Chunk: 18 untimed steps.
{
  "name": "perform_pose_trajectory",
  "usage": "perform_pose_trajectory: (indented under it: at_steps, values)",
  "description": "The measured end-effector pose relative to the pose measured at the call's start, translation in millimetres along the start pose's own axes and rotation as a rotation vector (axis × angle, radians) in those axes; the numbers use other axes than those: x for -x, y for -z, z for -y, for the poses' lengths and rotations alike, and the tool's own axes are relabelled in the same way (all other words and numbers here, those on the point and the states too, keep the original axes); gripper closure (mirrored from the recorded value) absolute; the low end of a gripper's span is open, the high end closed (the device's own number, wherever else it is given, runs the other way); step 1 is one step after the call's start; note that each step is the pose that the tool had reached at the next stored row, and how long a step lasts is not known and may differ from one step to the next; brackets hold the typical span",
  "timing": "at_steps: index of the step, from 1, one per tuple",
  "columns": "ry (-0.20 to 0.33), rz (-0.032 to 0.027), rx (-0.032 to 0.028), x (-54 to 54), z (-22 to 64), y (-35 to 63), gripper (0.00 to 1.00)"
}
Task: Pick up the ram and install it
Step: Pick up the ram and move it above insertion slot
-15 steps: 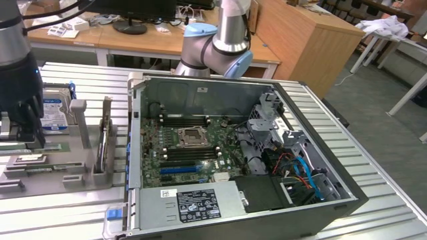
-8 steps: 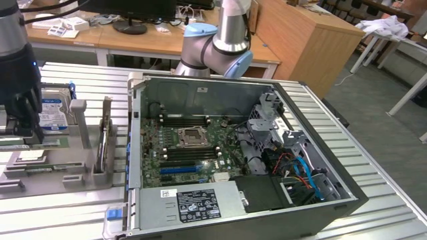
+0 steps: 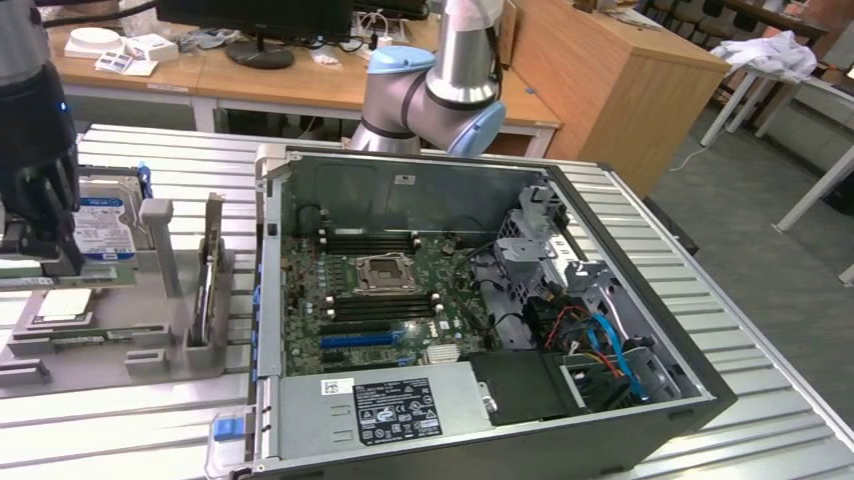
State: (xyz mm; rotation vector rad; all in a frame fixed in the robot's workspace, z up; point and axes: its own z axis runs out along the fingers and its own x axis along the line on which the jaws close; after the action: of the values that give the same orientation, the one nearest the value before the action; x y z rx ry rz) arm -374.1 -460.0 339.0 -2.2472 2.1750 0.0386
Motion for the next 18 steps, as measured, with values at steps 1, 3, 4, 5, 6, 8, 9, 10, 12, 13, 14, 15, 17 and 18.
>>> perform_pose_trajectory:
  at_steps: [1, 3, 4, 5, 6, 8, 9, 10, 12, 13, 14, 15, 17, 18]
  values:
    - [0.000, 0.0000, 0.0001, 0.1, 0.0, 2.4, 0.88]
    - [0.000, 0.0000, 0.0000, 0.2, 0.1, 7.1, 0.88]
    - [0.000, -0.0001, 0.0001, 0.2, 0.1, 9.4, 0.88]
    - [0.000, -0.0001, 0.0001, 0.3, 0.1, 11.6, 0.88]
    - [0.000, 0.0000, 0.0000, 0.4, 0.1, 13.8, 0.88]
    - [0.000, 0.0000, 0.0000, 0.5, 0.1, 18.4, 0.88]
    - [0.000, 0.0000, 0.0000, 0.6, 0.1, 20.5, 0.88]
    - [0.000, 0.0000, 0.0000, 0.6, 0.1, 22.3, 0.88]
    - [0.000, -0.0001, 0.0001, 0.7, 0.1, 25.9, 0.88]
    - [0.000, 0.0000, 0.0000, 0.8, 0.1, 27.7, 0.88]
    - [0.000, -0.0001, 0.0001, 0.8, 0.1, 29.6, 0.88]
    - [0.000, 0.0001, 0.0000, 0.9, 0.1, 31.4, 0.88]
    - [0.000, 0.0000, 0.0000, 1.0, 0.1, 35.0, 0.88]
    - [0.000, 0.0000, 0.0001, 1.0, 0.1, 36.7, 0.88]
